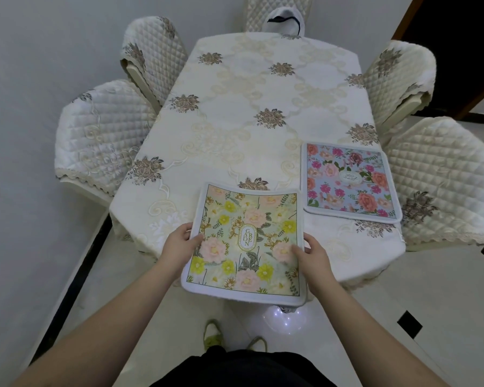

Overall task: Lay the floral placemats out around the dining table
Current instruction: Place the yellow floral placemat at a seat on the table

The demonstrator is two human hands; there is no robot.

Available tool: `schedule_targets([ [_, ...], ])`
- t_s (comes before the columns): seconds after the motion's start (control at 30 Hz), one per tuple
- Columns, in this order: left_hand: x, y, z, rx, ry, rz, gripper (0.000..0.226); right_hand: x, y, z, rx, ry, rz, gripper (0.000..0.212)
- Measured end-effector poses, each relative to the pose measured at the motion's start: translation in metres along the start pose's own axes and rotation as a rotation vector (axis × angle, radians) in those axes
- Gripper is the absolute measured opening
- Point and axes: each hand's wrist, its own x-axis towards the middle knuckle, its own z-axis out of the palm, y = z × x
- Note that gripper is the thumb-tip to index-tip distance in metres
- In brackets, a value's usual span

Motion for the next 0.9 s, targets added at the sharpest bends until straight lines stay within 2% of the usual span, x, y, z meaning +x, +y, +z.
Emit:
schedule_targets([
  [0.27, -0.010, 0.014, -0.022, -0.116, 0.069, 0.033, 0.017, 0.003, -0.019, -0.007, 0.175, -0.099, -0.014, 0.016],
  [0.47, -0.018, 0.021, -0.055, -0.202, 0.151, 0.039, 0.018, -0.003, -0.042, 0.014, 0.166, -0.131, -0.044, 0.017],
  [0.67, -0.030, 0.017, -0.105, -0.239, 0.192, 0.053, 0.019, -0.021, -0.064, 0.053, 0.121, -0.171, -0.097, 0.017],
  [0.9, -0.042, -0.014, -0.192, -0.276, 0.276, 0.067, 0.005, -0.057, -0.086, 0.135, 0.060, -0.246, -0.141, 0.014],
])
